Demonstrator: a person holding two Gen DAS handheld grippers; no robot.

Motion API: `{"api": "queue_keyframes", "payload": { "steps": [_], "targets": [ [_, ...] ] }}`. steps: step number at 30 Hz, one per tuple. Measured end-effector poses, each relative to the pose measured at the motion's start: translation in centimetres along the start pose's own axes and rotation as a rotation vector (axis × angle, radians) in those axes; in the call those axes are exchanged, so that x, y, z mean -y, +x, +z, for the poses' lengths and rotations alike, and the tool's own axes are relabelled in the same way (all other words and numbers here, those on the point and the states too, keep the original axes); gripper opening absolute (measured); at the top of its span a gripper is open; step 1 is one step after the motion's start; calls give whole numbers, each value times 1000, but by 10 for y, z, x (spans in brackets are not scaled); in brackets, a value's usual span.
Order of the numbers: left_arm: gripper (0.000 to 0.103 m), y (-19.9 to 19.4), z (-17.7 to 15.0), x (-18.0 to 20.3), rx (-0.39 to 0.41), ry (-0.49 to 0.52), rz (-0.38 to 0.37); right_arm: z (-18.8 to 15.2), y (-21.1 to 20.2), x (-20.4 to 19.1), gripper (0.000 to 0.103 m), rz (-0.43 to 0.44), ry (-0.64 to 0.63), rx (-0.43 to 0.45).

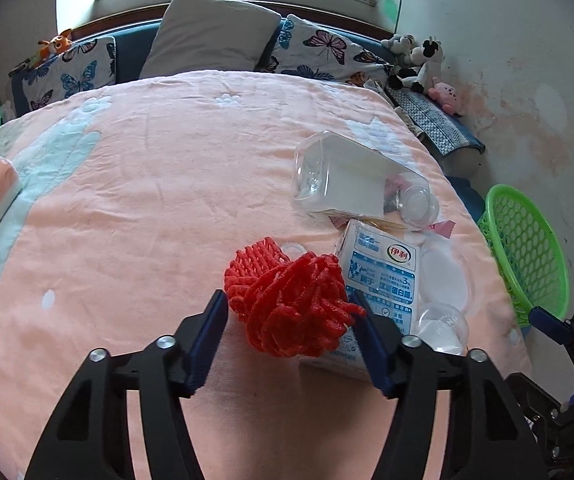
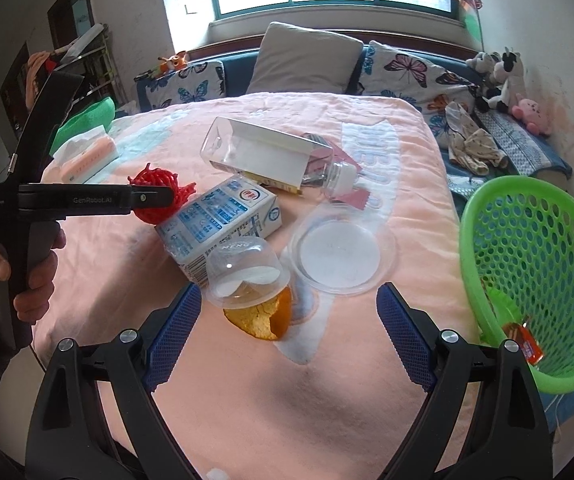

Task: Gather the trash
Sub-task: 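Grasp the red mesh scrubber with the left tool, then grasp the clear plastic lid with the right tool and lift it toward the basket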

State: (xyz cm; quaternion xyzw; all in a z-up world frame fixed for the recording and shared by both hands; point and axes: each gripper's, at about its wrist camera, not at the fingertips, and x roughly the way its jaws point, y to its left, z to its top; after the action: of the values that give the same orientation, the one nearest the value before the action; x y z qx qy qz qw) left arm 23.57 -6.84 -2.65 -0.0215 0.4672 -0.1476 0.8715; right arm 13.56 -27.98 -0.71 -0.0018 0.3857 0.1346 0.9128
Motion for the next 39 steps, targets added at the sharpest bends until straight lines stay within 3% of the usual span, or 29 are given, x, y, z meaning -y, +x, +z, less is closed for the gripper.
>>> {"api": "queue_keyframes", "payload": {
  "steps": [6, 10, 20, 30, 39],
  "targets": [
    [42, -9, -1, -4, 16, 4, -24, 8, 14, -10, 82, 13, -37, -26],
    [40, -20, 1, -8, 39, 7, -29, 11, 26, -20, 73, 25, -78, -44],
    [40, -47, 6, -10, 84, 19, -56, 15, 57, -35, 63, 33, -158, -102],
    [40, -52, 9, 2, 94, 42, -76, 11, 70, -38, 59, 21, -176, -124],
    [40, -58, 9, 14, 100, 56, -98, 13, 47, -28, 59, 22, -141, -80]
  ]
}}
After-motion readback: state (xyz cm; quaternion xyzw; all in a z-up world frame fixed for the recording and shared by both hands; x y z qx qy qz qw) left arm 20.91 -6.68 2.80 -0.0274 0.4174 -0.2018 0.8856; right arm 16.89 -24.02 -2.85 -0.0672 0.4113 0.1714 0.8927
